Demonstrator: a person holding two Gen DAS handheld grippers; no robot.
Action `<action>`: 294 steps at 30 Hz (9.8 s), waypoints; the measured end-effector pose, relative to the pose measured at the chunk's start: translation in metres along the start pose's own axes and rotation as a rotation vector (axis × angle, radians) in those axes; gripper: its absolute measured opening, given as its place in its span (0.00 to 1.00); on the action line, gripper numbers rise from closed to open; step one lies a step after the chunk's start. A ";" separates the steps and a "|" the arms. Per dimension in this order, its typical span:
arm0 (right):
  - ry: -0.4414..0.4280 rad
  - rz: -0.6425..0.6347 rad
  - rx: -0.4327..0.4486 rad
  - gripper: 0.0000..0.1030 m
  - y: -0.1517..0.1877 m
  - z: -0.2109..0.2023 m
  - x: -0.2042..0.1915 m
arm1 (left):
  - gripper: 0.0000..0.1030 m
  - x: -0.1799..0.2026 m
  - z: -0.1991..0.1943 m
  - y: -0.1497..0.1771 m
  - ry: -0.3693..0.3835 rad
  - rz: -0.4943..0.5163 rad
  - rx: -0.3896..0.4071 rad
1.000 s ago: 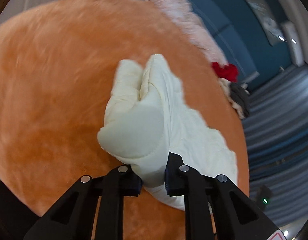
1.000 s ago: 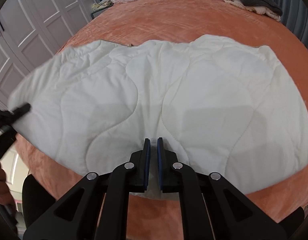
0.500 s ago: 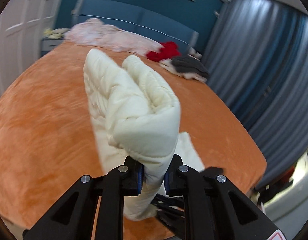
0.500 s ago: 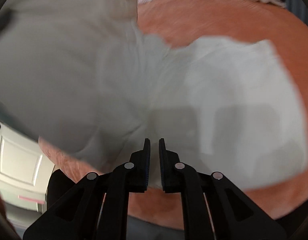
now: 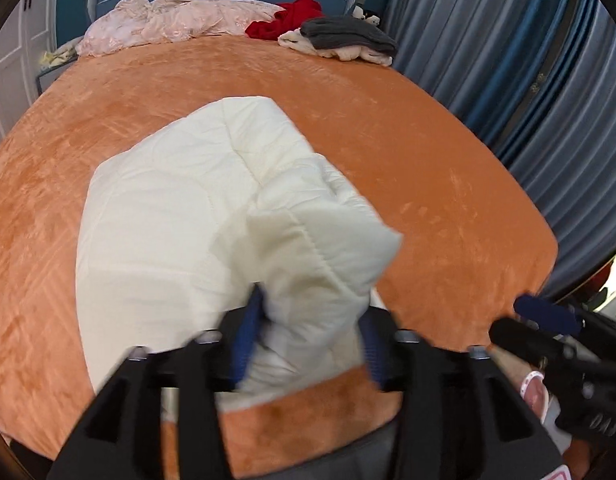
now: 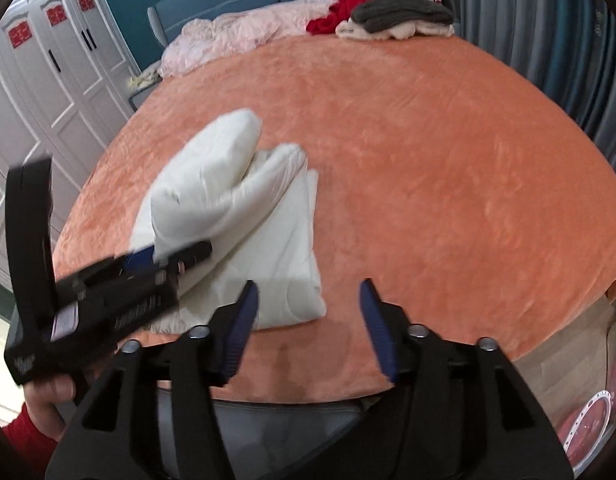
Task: Fold large clothes
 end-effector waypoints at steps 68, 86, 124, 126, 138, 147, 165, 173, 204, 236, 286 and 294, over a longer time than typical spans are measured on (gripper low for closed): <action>-0.119 0.105 -0.077 0.55 -0.032 0.069 -0.002 | 0.05 -0.094 -0.009 -0.017 -0.149 -0.149 -0.060; -0.089 0.190 -0.106 0.10 -0.110 0.166 -0.037 | 0.05 -0.155 0.062 -0.104 -0.146 -0.276 -0.086; 0.042 0.138 -0.048 0.21 -0.071 0.241 -0.029 | 0.00 -0.141 0.160 -0.086 -0.363 -0.057 -0.040; 0.009 0.157 -0.061 0.23 -0.073 0.236 -0.024 | 0.00 -0.141 0.153 -0.086 -0.355 -0.062 -0.029; 0.025 0.021 -0.100 0.13 -0.044 0.129 -0.024 | 0.00 -0.097 0.064 -0.045 -0.269 -0.047 -0.051; 0.013 0.095 -0.222 0.12 -0.012 0.170 -0.016 | 0.00 -0.098 0.068 -0.018 -0.254 -0.119 -0.077; 0.020 0.077 -0.200 0.11 -0.008 0.173 -0.017 | 0.00 -0.093 0.084 -0.013 -0.336 -0.061 -0.064; -0.079 0.141 -0.132 0.72 -0.022 0.126 0.018 | 0.47 -0.140 0.016 -0.018 -0.112 -0.344 0.038; -0.389 0.191 -0.013 0.32 -0.074 0.110 -0.047 | 0.58 -0.175 -0.005 -0.044 0.189 -0.284 0.127; -0.348 0.178 -0.132 0.58 -0.137 0.268 -0.170 | 0.62 -0.382 0.034 -0.108 0.063 -0.288 0.135; 0.056 -0.143 0.130 0.00 -0.184 0.347 -0.254 | 0.00 -0.347 0.145 -0.184 -0.585 -0.064 0.199; 0.040 -0.138 0.124 0.00 -0.186 0.347 -0.253 | 0.00 -0.347 0.146 -0.184 -0.588 -0.063 0.198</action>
Point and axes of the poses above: each gripper's, at about its wrist camera, not at the fingertips, and z roughly the way its jaws point, x to its right, y to its underside, the point moved 2 cm from there along z, roughly the way its jaws point, and after that the axes turned 9 degrees about y, right-handed, at the moved point
